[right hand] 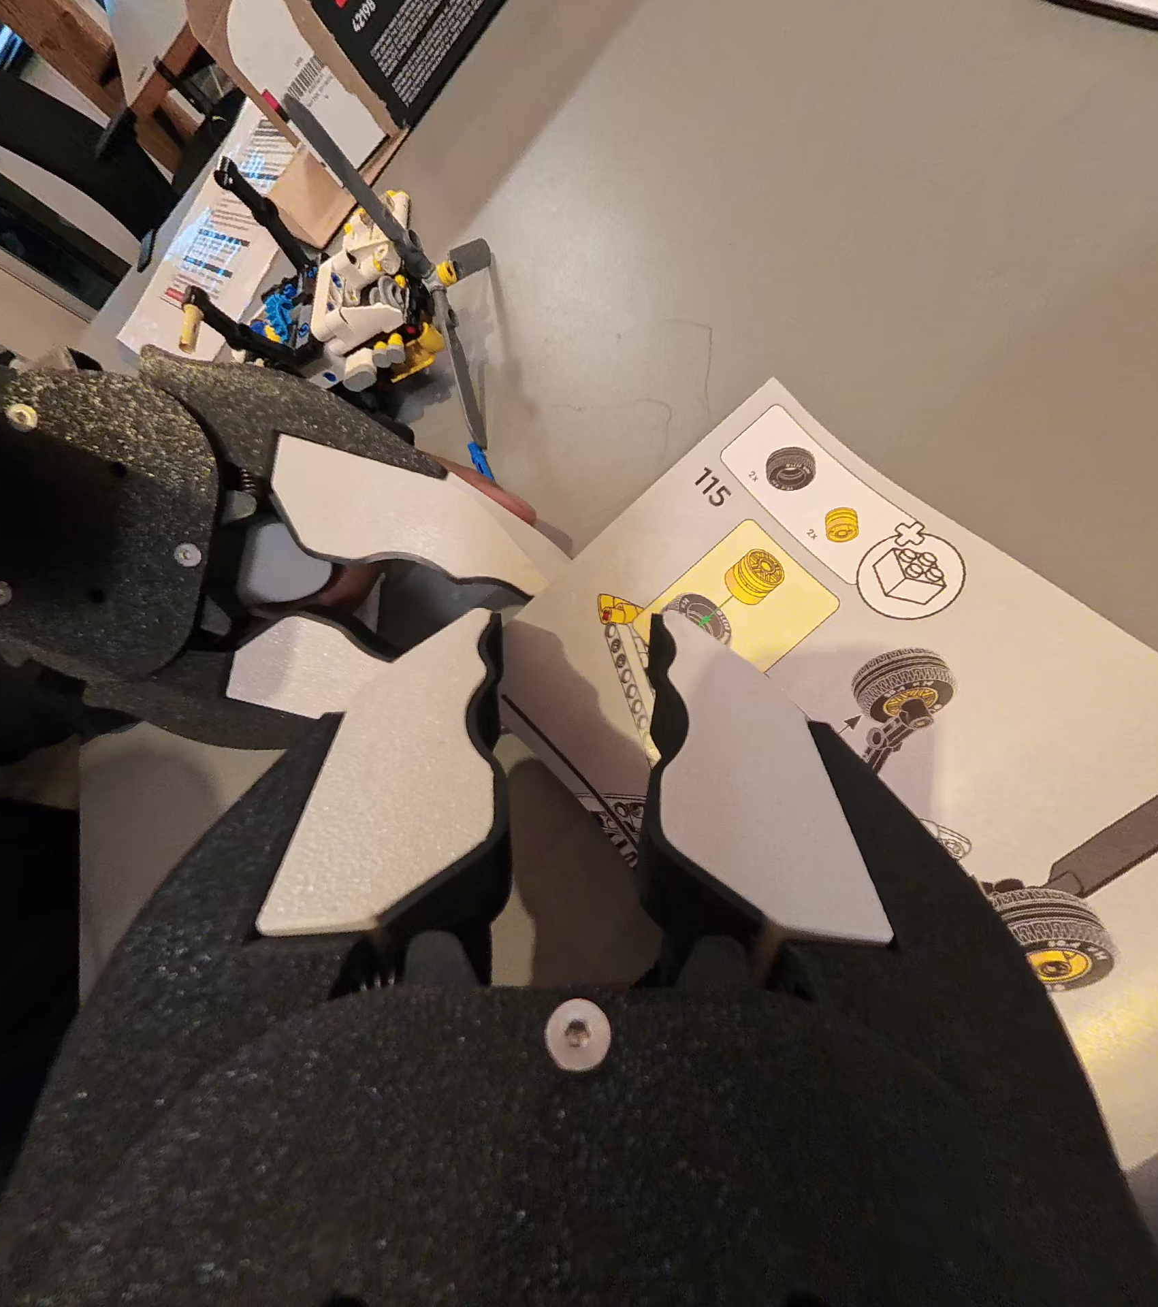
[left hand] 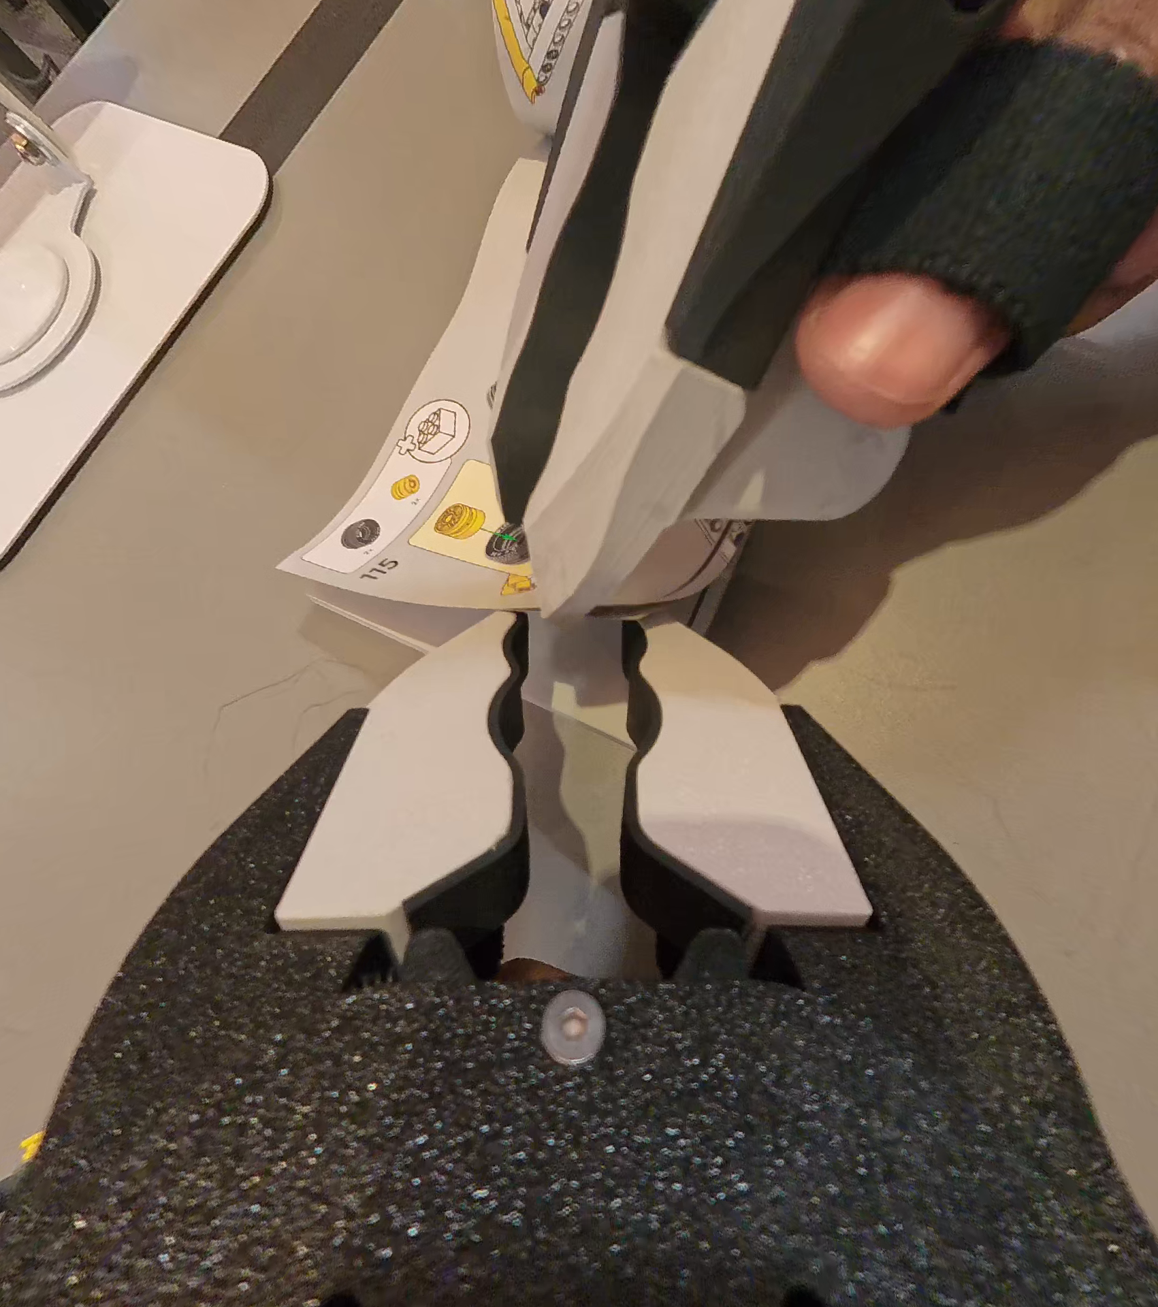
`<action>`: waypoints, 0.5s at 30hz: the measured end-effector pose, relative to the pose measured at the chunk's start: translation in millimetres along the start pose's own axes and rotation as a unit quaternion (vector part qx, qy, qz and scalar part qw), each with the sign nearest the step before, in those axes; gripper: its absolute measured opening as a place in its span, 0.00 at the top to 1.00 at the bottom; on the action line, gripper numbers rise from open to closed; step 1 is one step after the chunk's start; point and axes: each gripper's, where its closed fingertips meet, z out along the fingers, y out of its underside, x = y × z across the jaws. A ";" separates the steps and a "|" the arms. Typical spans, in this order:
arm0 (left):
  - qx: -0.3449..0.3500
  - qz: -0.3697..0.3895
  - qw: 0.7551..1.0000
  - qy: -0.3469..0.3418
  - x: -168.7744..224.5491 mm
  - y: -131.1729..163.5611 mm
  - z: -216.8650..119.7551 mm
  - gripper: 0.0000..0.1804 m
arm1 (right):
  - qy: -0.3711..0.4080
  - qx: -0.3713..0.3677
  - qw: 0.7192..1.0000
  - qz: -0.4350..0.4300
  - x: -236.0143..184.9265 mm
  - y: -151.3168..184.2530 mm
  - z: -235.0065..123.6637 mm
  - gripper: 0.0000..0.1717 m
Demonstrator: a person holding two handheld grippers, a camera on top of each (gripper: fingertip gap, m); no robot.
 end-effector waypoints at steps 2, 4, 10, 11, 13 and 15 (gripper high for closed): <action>0.000 0.000 1.000 0.000 -0.4 0.3 0.0 0.86 | -0.003 0.001 1.000 0.003 0.0 0.2 -0.6 0.77; -0.001 0.000 1.000 0.000 -0.4 0.8 0.2 0.86 | -0.006 0.001 1.000 0.005 -0.1 1.0 -0.5 0.77; -0.002 -0.001 1.000 0.000 -1.1 1.8 -0.4 0.86 | -0.006 0.000 1.000 0.013 0.8 3.4 -0.4 0.80; -0.002 -0.001 1.000 0.000 -1.3 1.9 -0.4 0.86 | -0.007 0.001 1.000 0.014 0.5 3.2 -1.0 0.80; -0.003 -0.002 1.000 0.000 -1.6 2.2 -0.6 0.86 | -0.010 0.002 1.000 0.017 -0.1 3.3 -1.9 0.81; -0.004 -0.002 1.000 0.000 -1.5 2.4 -0.5 0.86 | -0.013 0.003 1.000 0.021 -0.4 3.7 -2.5 0.81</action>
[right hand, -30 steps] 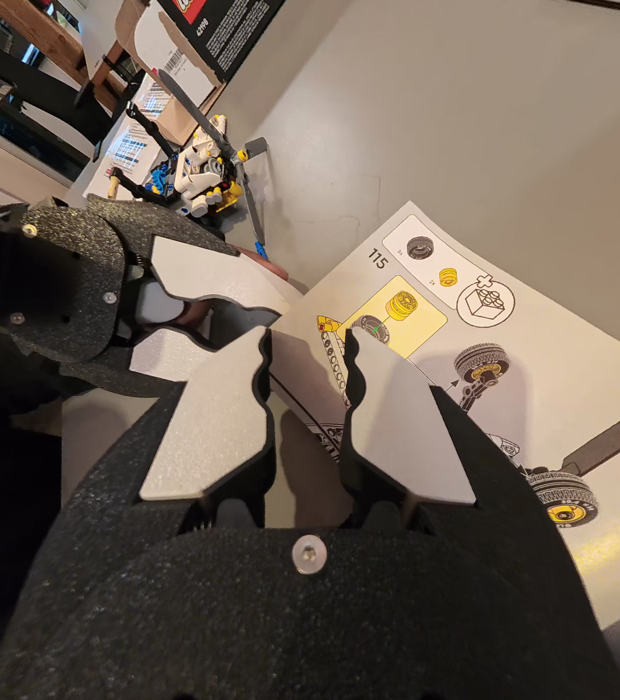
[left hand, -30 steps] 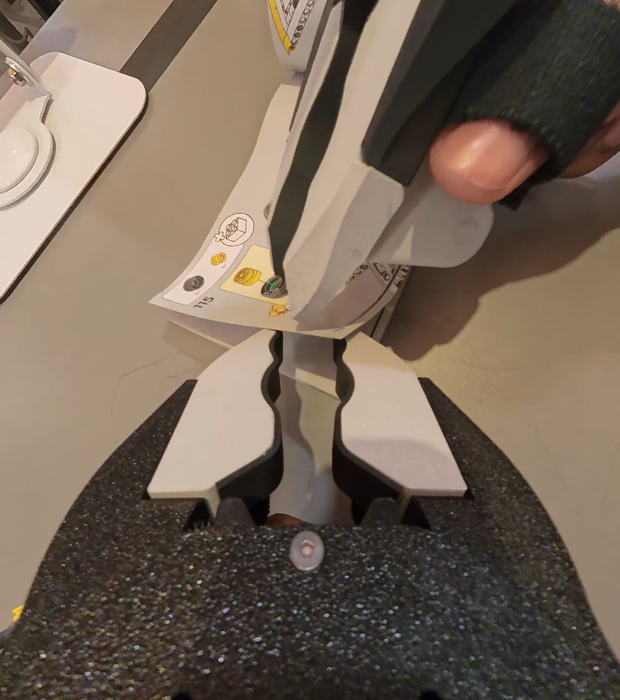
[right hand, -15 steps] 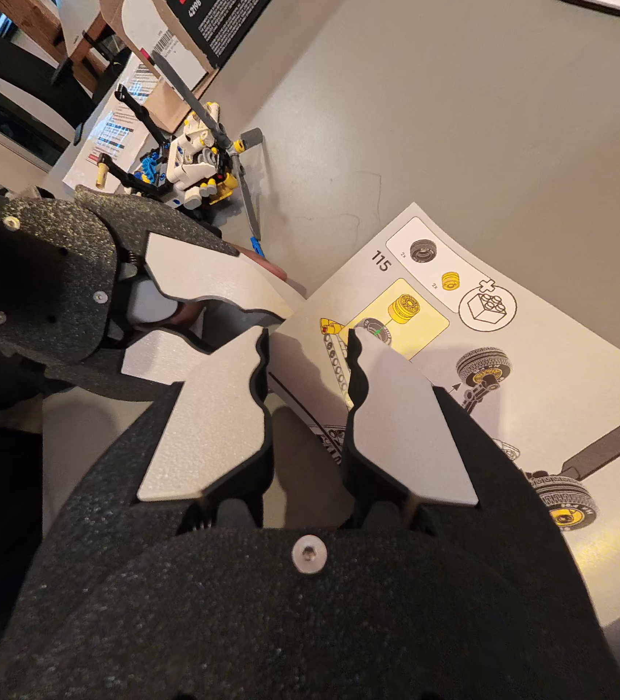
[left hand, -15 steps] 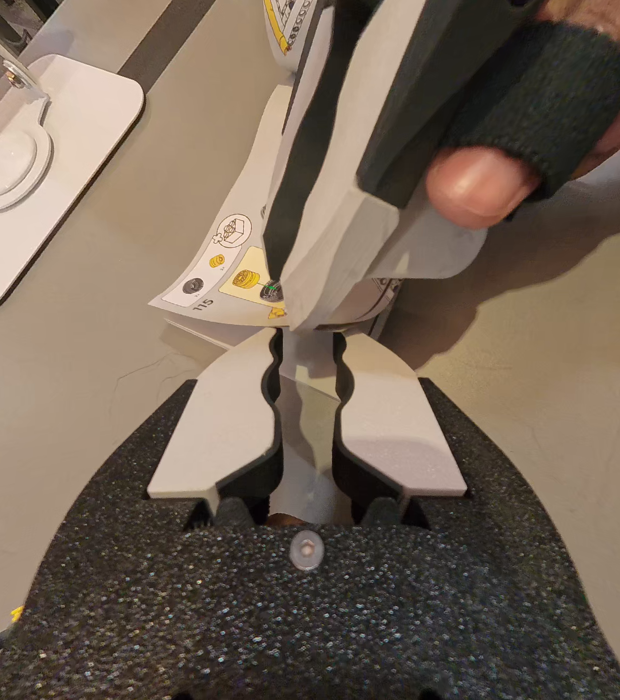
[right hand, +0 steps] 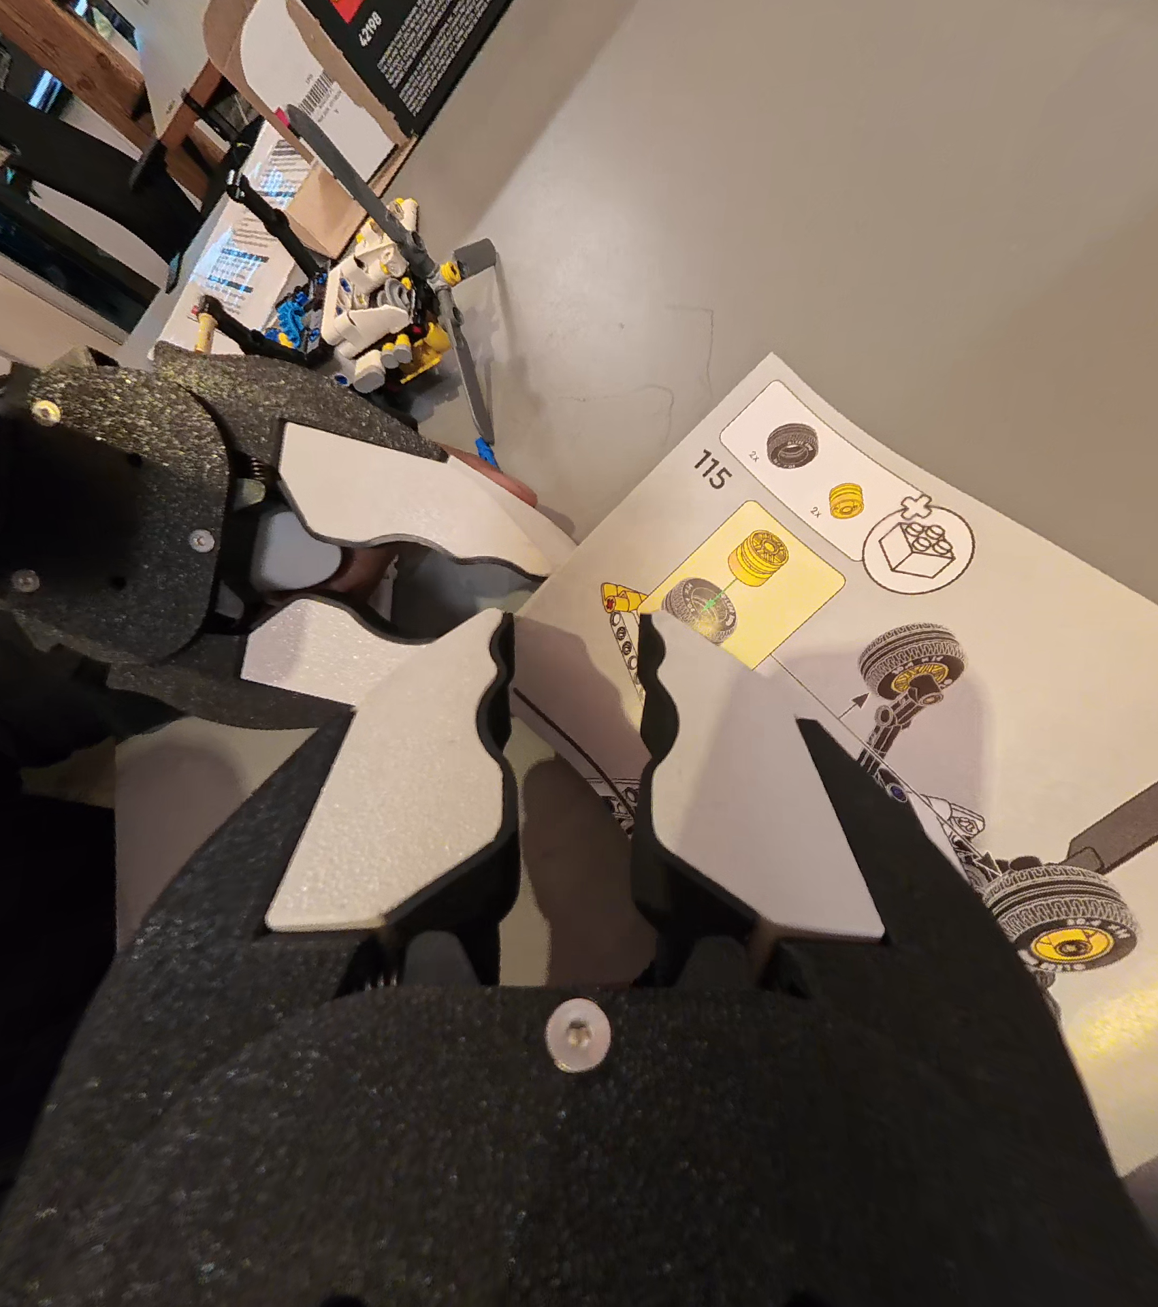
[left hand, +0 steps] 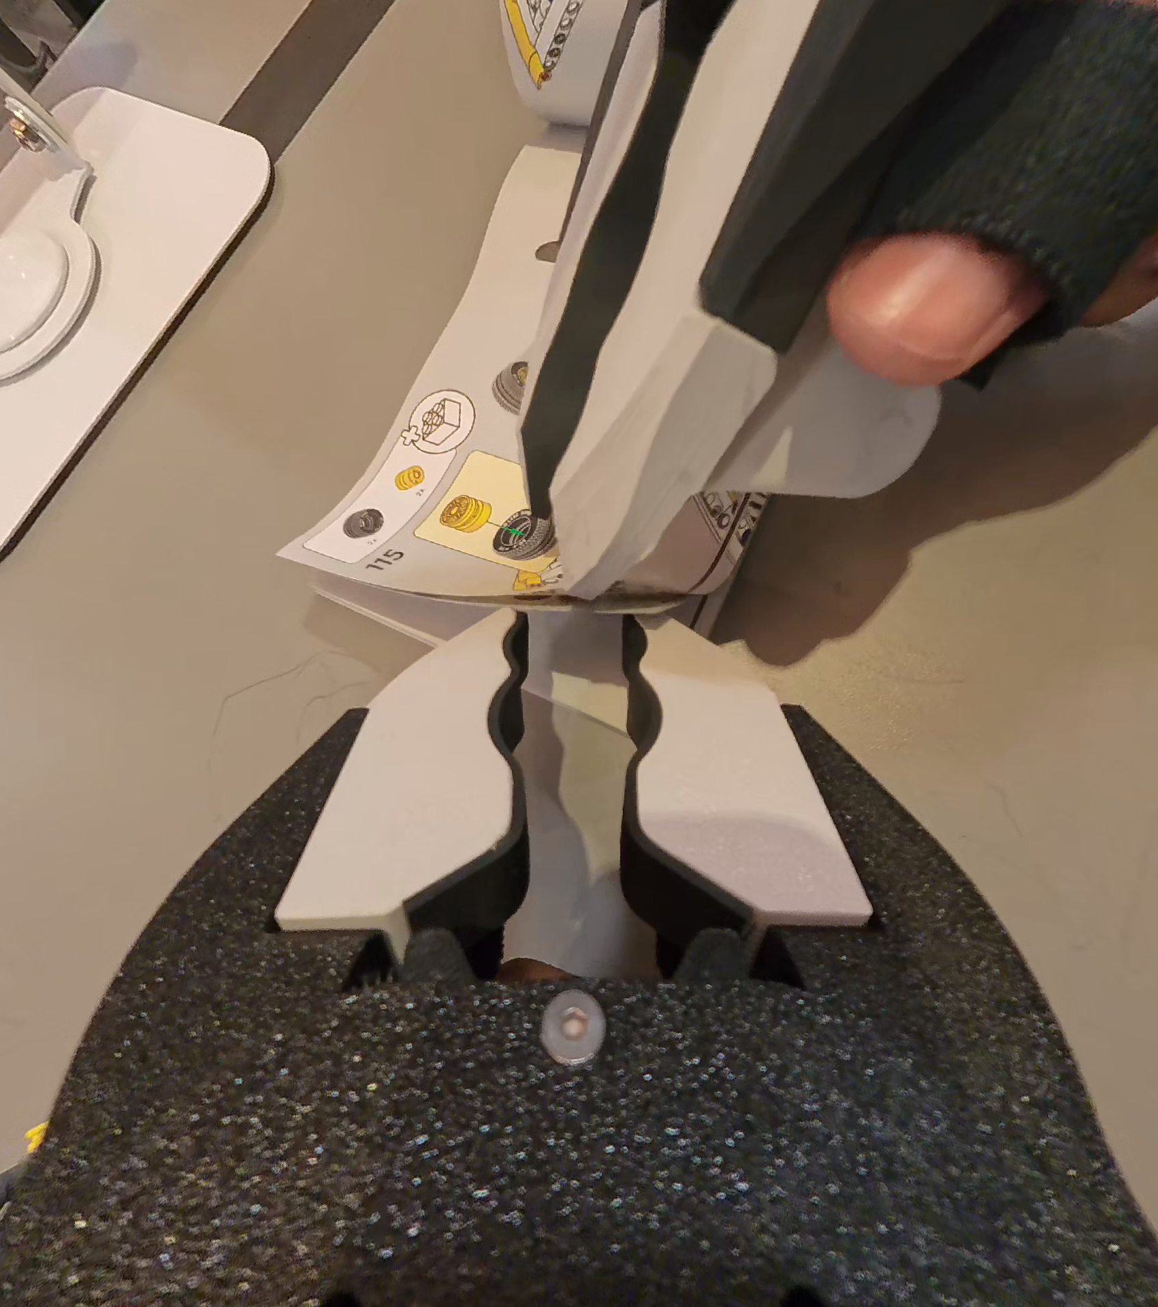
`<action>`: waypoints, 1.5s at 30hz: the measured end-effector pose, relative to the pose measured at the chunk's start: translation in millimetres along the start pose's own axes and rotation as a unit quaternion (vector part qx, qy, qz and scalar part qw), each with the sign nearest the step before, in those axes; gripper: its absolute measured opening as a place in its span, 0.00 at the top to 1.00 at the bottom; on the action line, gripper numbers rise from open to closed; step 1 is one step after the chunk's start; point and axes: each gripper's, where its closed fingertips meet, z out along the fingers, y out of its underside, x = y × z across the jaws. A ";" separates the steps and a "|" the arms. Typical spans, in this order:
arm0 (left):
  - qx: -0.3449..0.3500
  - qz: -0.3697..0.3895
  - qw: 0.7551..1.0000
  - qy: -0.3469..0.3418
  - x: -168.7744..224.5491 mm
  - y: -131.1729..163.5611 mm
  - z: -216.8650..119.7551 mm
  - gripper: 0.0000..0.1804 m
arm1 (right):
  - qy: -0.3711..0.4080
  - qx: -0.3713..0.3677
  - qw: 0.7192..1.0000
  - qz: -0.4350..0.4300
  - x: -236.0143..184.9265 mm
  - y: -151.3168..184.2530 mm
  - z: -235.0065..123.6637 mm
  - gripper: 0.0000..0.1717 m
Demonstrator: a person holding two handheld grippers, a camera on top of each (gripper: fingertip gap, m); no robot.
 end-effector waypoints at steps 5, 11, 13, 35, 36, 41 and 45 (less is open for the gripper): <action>0.000 0.001 1.000 0.000 0.7 0.0 -0.2 0.86 | 0.005 -0.003 1.000 0.005 1.6 2.8 -0.8 0.84; 0.001 0.001 1.000 -0.001 0.0 -0.6 -1.5 0.86 | 0.015 -0.016 1.000 -0.002 -0.6 6.2 -3.8 1.00; 0.001 0.000 1.000 -0.002 -0.3 -0.7 -2.1 0.86 | 0.012 -0.019 1.000 -0.007 -3.3 6.7 -5.1 1.00; 0.022 -0.052 0.998 -0.008 -11.8 -16.7 -25.1 0.85 | 0.085 0.014 0.995 -0.044 4.1 -8.9 -49.3 1.00; 0.020 -0.047 0.999 -0.006 -8.3 -17.7 -22.1 0.85 | 0.089 0.017 0.995 -0.046 3.6 -10.4 -52.0 1.00; 0.005 -0.048 0.999 0.010 2.8 -30.3 0.9 0.85 | 0.117 0.039 0.991 -0.055 3.4 -20.4 -73.1 1.00; 0.004 -0.075 0.995 0.062 12.3 -53.2 24.6 0.85 | 0.145 0.065 0.986 -0.056 5.3 -27.0 -97.5 1.00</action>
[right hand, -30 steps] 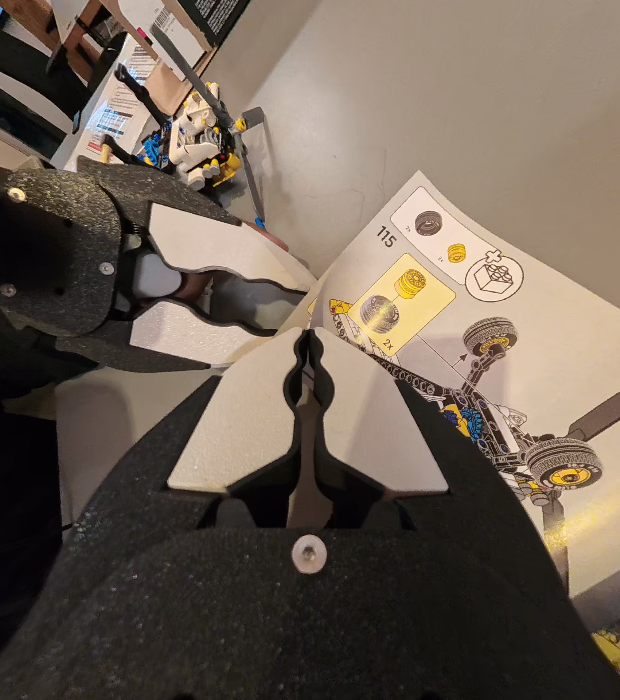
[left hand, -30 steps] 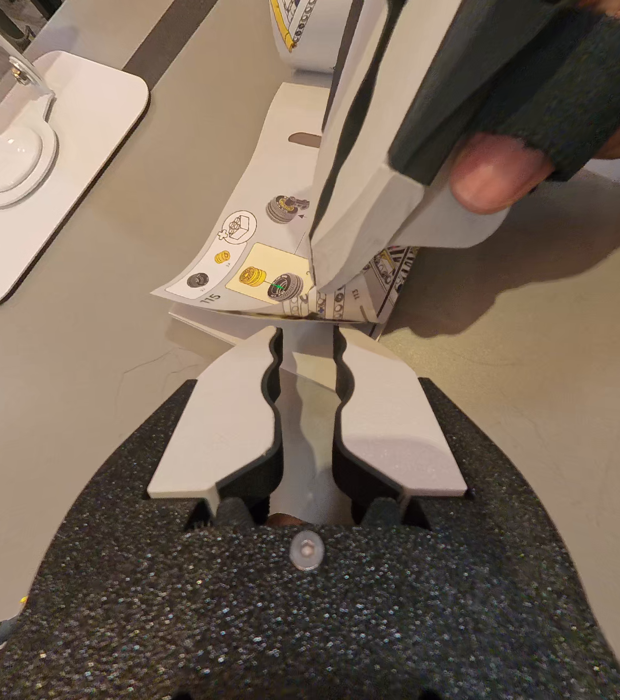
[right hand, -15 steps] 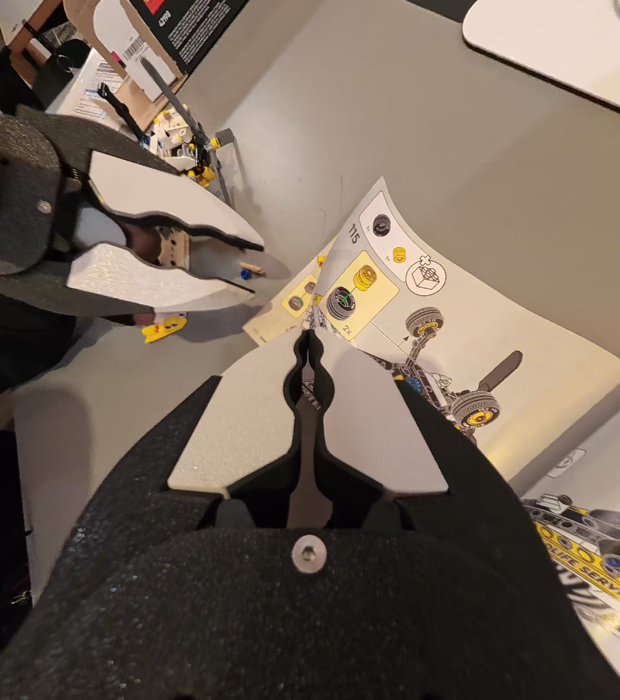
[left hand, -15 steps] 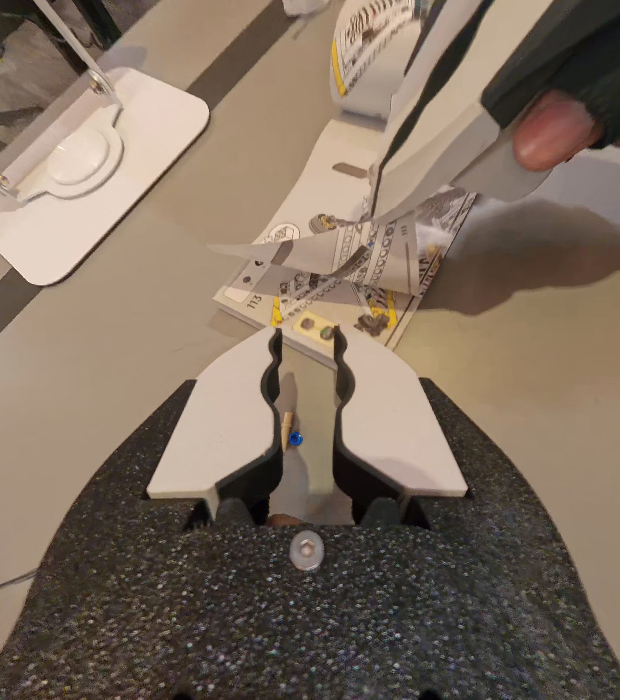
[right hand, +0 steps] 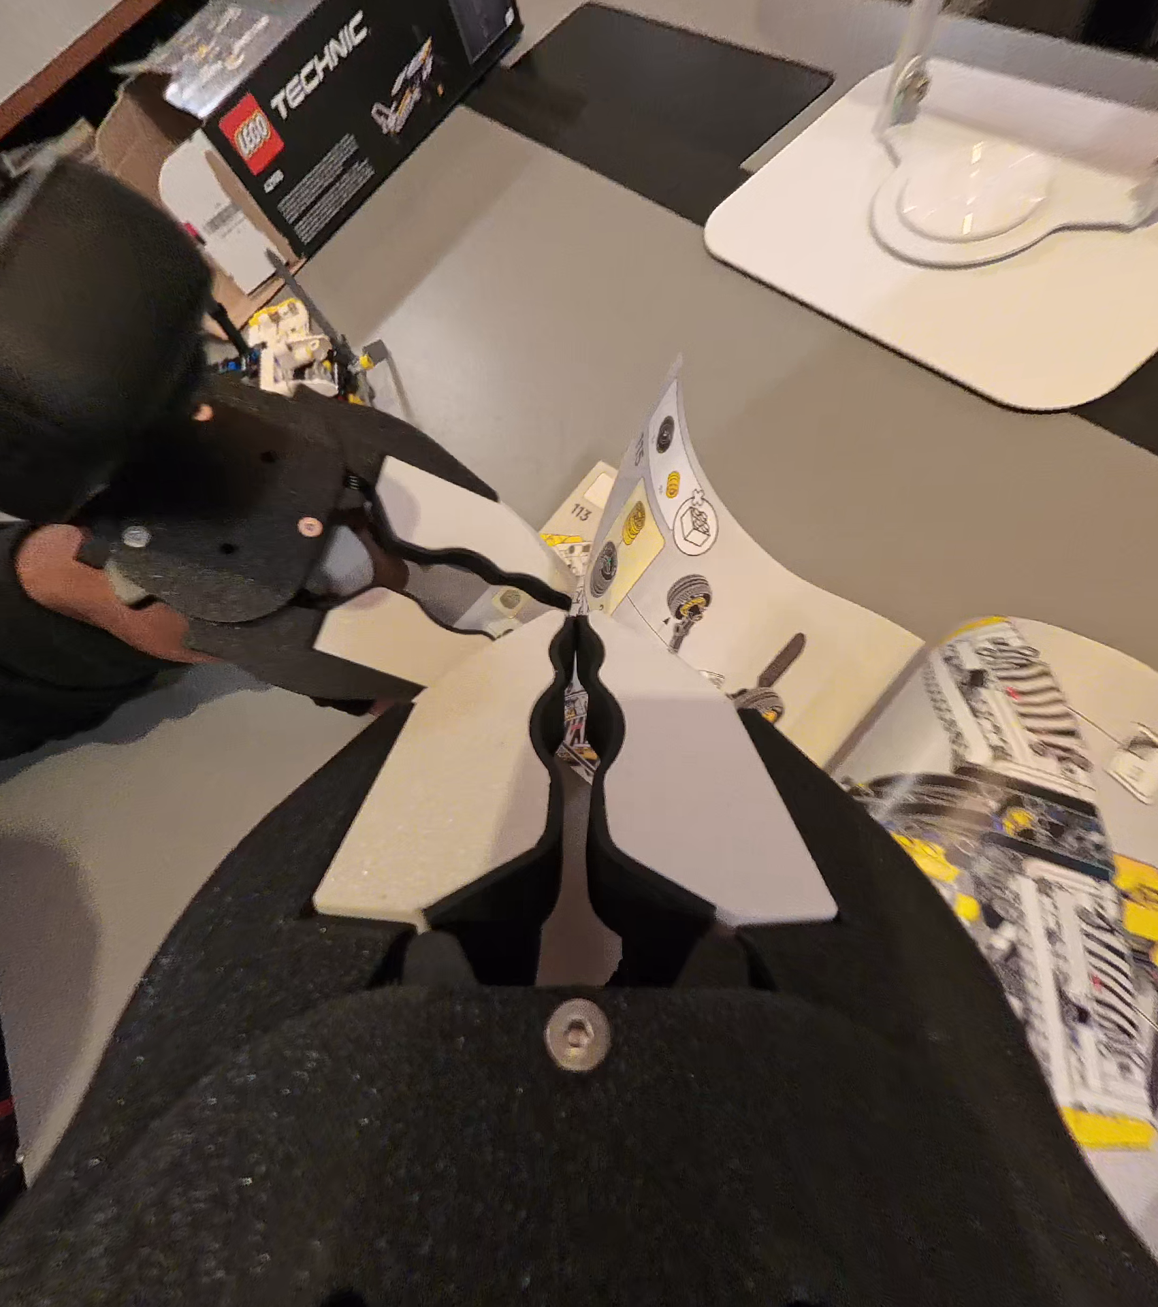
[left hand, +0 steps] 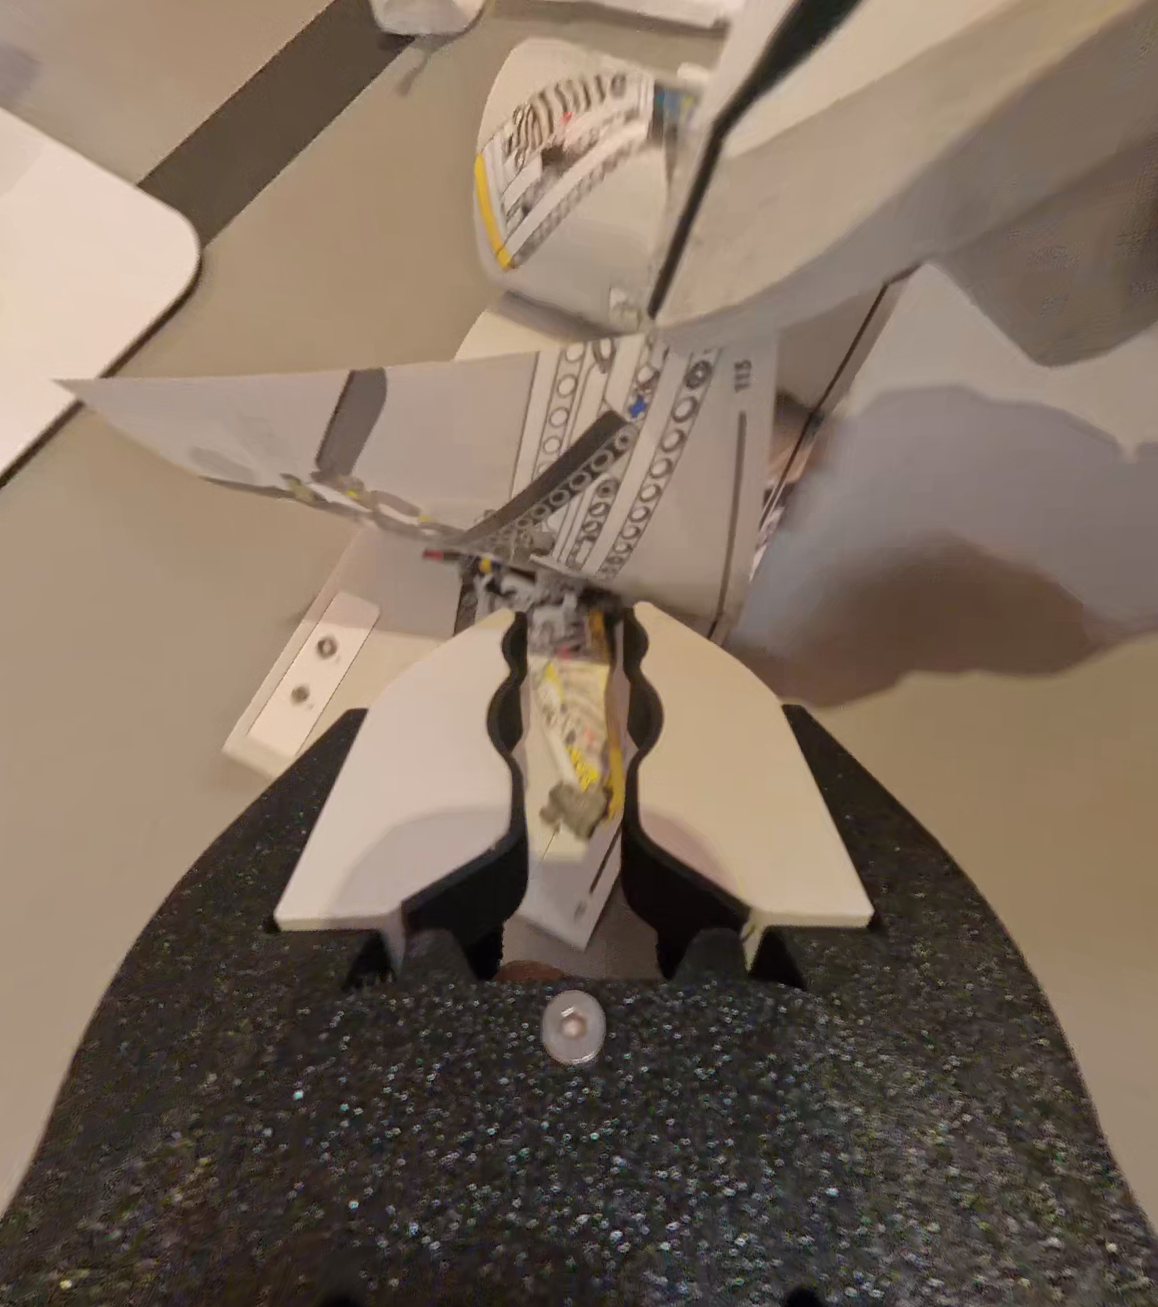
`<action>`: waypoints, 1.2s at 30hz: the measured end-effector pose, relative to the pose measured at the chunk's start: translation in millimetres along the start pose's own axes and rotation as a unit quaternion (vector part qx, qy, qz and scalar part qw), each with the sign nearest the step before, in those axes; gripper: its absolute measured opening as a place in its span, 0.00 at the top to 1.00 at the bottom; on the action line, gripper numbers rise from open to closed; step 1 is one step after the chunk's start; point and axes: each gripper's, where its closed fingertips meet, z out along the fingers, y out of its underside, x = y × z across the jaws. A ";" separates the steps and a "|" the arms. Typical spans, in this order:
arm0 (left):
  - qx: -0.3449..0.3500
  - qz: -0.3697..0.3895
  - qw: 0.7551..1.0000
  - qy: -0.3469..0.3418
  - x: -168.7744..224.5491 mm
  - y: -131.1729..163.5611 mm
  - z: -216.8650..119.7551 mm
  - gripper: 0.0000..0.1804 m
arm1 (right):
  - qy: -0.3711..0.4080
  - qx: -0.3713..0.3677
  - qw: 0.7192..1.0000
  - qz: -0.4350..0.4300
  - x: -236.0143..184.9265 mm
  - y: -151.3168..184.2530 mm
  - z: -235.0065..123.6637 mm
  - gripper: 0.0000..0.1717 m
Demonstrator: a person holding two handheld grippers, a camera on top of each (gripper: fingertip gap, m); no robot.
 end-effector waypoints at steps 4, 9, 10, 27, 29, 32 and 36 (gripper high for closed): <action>0.008 0.001 1.000 0.028 10.2 -32.0 19.8 0.85 | 0.051 0.041 0.998 0.011 18.2 -5.8 -30.3 1.00; 0.020 0.030 0.998 0.056 30.2 -74.2 36.8 0.86 | 0.125 0.121 0.984 0.020 34.0 -13.1 -81.0 0.98; 0.015 0.036 0.997 0.061 34.1 -79.2 41.6 0.86 | 0.141 0.133 0.981 0.017 35.0 -13.3 -91.4 0.96; 0.078 0.000 0.996 0.040 2.2 -117.2 10.1 0.85 | 0.214 0.115 0.959 -0.143 18.2 48.4 -62.9 0.88; 0.100 -0.017 0.994 0.027 -9.1 -112.5 -6.5 0.85 | 0.222 0.114 0.955 -0.160 18.4 48.2 -55.8 0.87; 0.135 -0.032 0.990 0.025 -10.4 -103.6 -25.0 0.85 | 0.233 0.117 0.950 -0.170 20.9 51.0 -51.0 0.86; 0.118 -0.028 0.992 0.039 5.8 -78.5 -17.1 0.85 | 0.268 0.125 0.942 -0.161 32.6 60.2 -57.8 0.86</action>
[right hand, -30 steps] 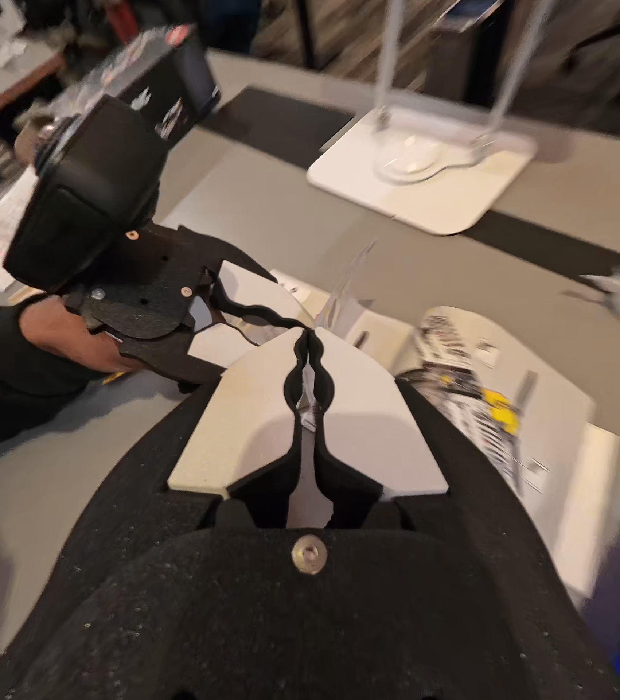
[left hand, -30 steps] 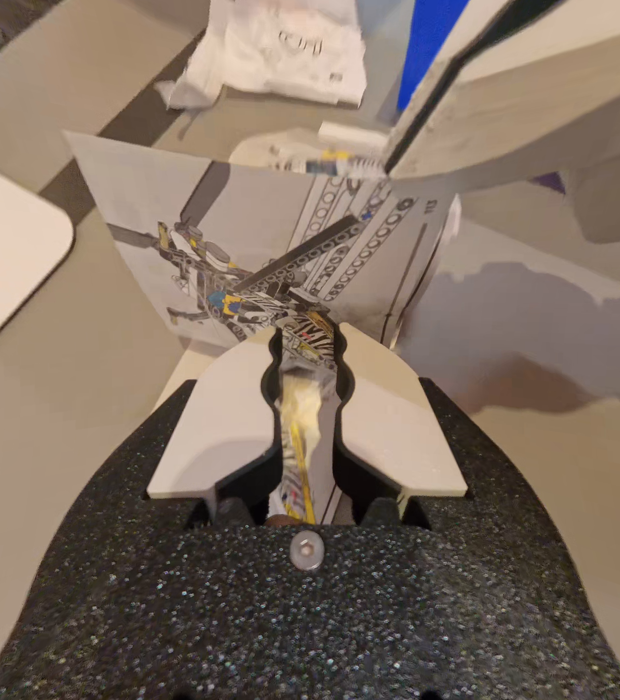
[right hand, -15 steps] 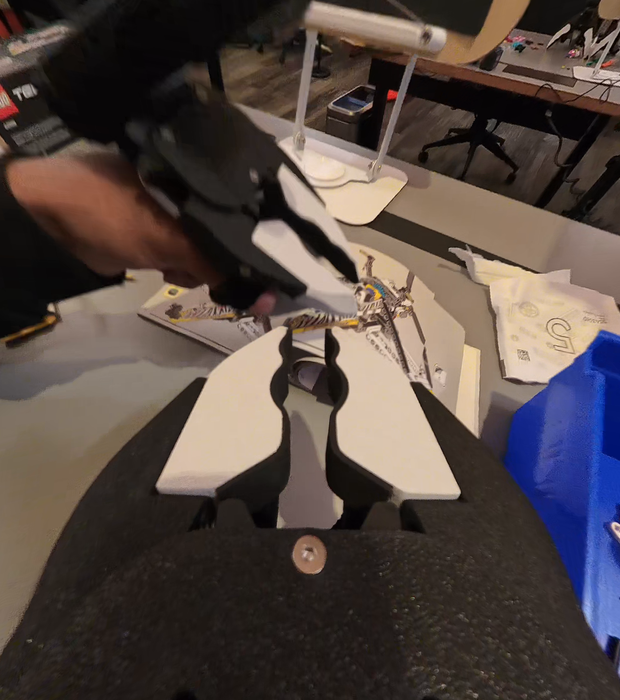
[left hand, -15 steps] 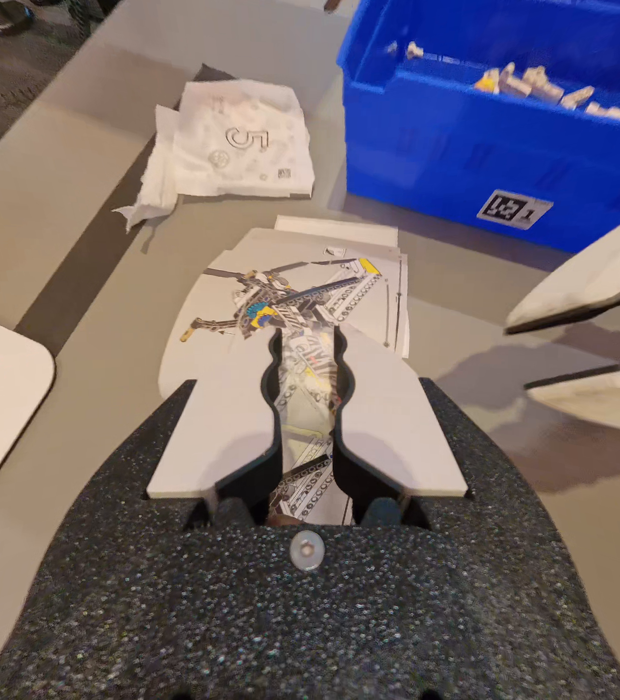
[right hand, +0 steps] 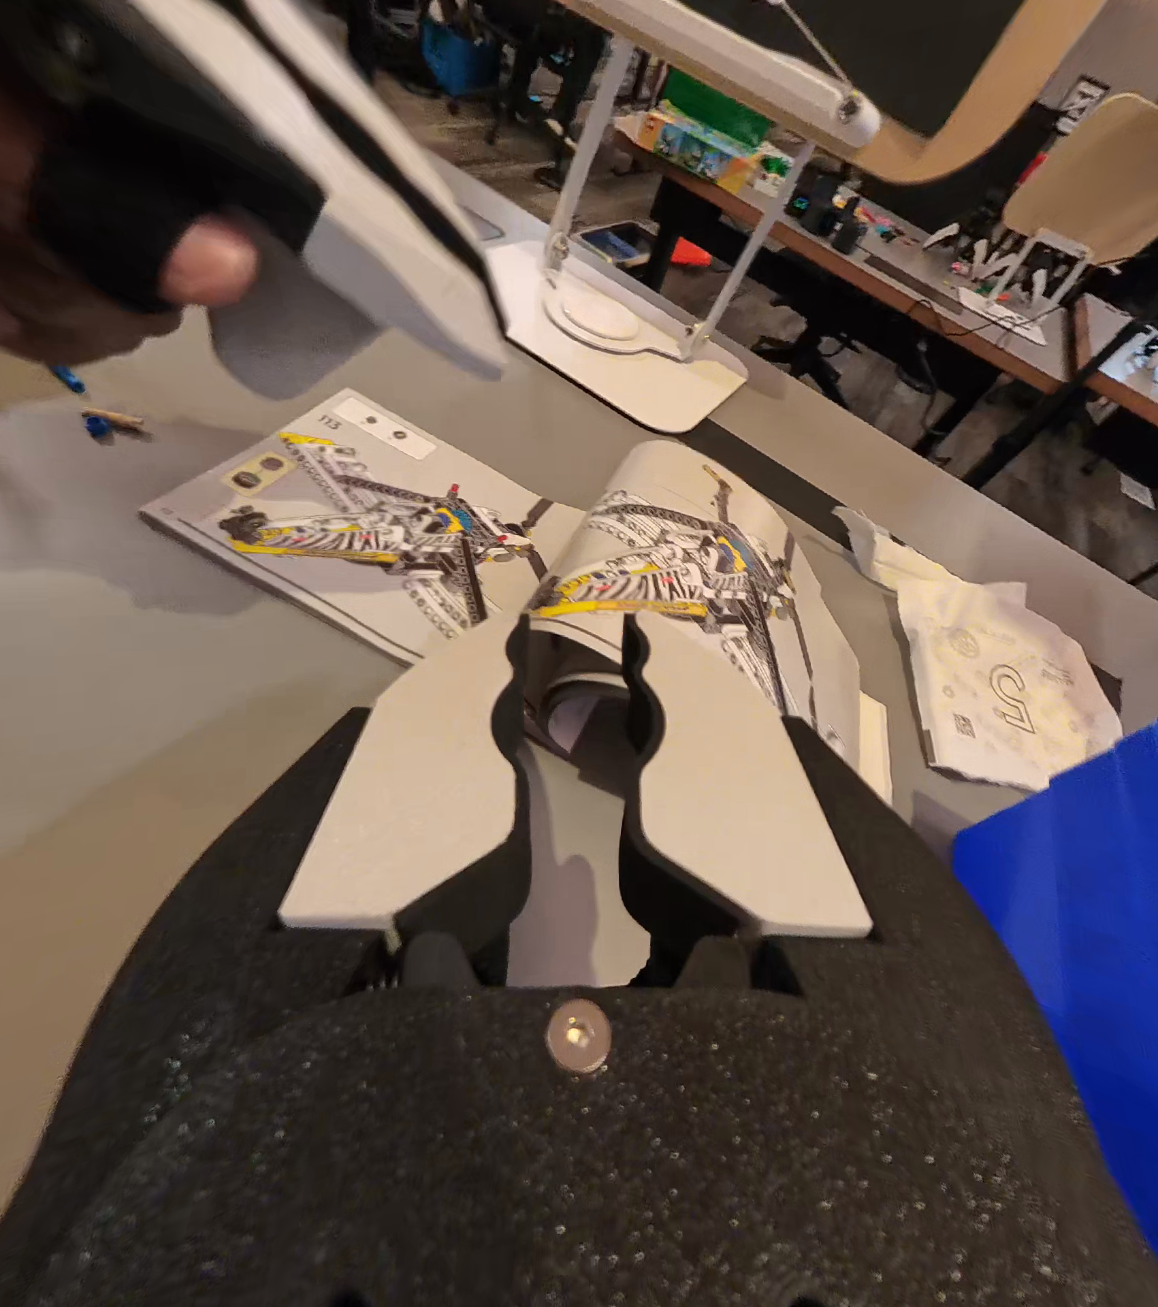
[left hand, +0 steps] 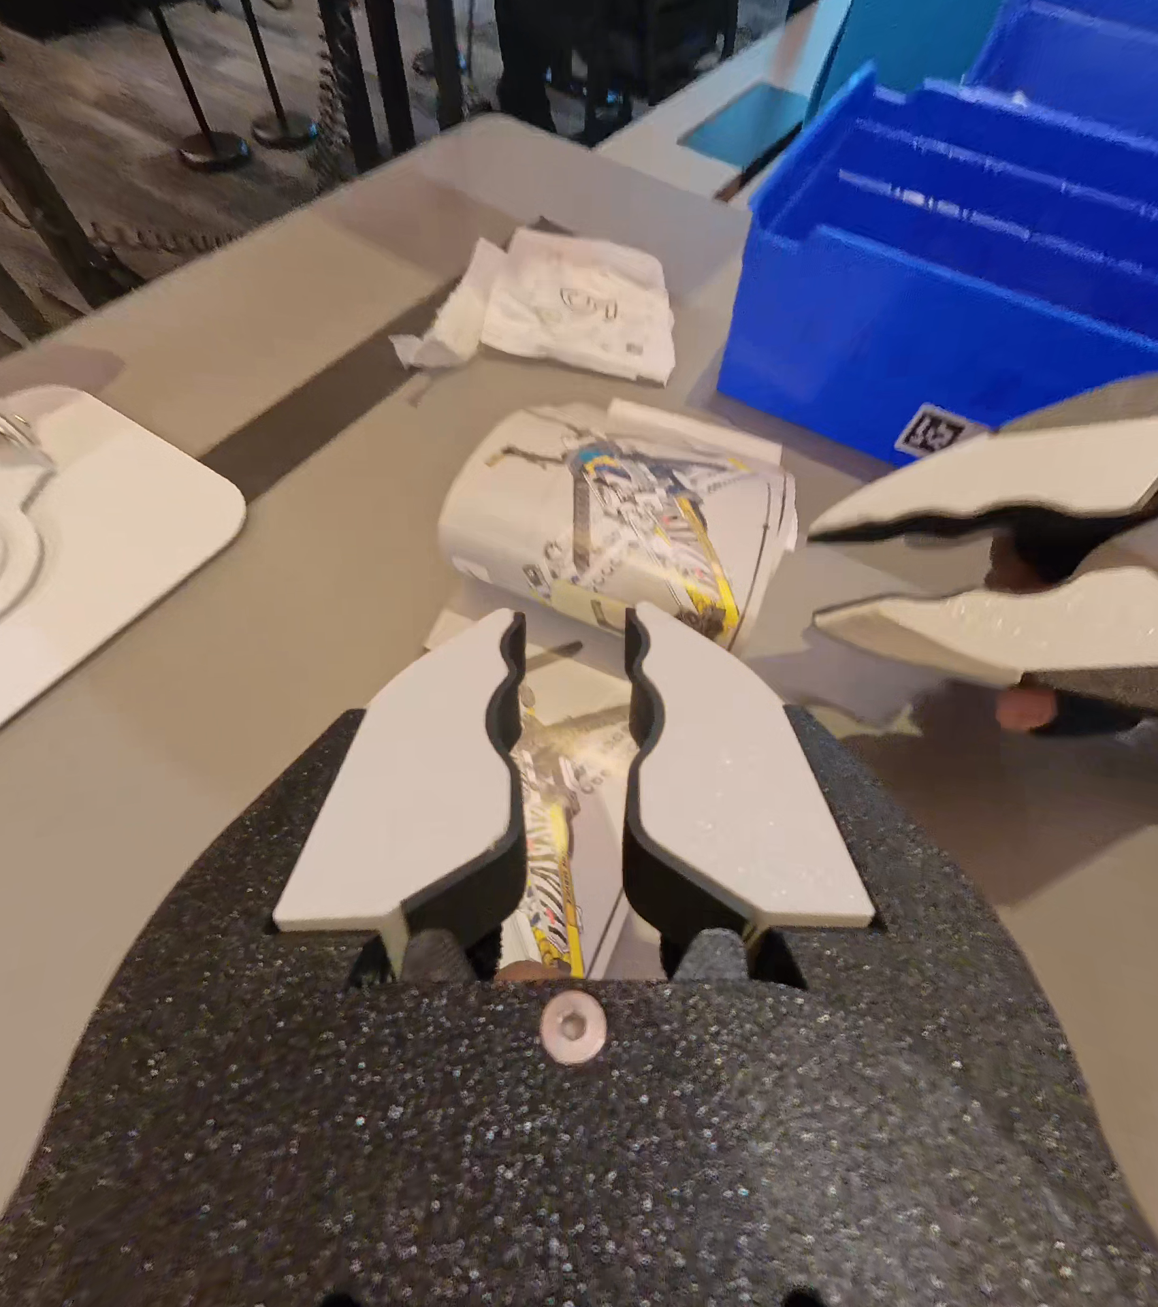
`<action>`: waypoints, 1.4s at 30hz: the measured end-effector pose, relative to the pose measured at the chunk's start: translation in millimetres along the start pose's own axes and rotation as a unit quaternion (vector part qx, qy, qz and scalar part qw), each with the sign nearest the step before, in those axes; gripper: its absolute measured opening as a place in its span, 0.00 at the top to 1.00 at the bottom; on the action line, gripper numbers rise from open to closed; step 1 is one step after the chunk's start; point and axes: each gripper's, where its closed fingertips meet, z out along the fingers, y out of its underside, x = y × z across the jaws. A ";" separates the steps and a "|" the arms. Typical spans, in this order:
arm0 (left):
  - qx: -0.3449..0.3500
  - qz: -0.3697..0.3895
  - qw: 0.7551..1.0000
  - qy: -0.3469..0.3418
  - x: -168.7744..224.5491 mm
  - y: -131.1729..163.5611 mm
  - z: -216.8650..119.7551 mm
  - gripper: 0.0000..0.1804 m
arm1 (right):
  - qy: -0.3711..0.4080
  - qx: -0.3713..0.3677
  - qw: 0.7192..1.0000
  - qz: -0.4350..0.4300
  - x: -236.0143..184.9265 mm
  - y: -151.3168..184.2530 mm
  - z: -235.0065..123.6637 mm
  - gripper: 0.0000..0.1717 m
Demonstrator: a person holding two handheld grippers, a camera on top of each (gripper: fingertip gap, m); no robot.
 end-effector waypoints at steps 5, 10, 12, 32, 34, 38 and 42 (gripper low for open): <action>-0.069 -0.011 0.998 -0.007 5.0 33.9 31.6 0.85 | 0.033 -0.004 0.999 0.002 12.5 14.4 -12.2 0.86; -0.088 -0.016 0.996 -0.014 8.0 36.7 49.9 0.85 | 0.045 -0.009 0.999 -0.012 19.4 27.8 -26.5 0.87; -0.088 -0.019 0.996 -0.019 7.1 34.9 52.2 0.85 | 0.047 -0.018 0.999 -0.020 21.4 34.0 -30.8 0.87; -0.093 -0.016 0.995 -0.035 10.4 30.8 62.4 0.85 | -0.040 -0.037 0.998 -0.014 -3.3 46.2 -49.1 0.87; -0.082 -0.010 0.996 -0.043 11.6 28.2 57.1 0.84 | -0.041 -0.037 0.998 -0.017 -4.7 46.3 -48.8 0.87; -0.051 0.017 0.997 -0.059 20.1 24.5 33.0 0.83 | -0.044 -0.032 0.998 -0.023 -7.6 46.4 -47.7 0.87; -0.032 0.050 0.997 -0.058 37.3 35.7 -6.3 0.81 | -0.055 -0.024 0.998 -0.030 -14.4 46.6 -44.7 0.87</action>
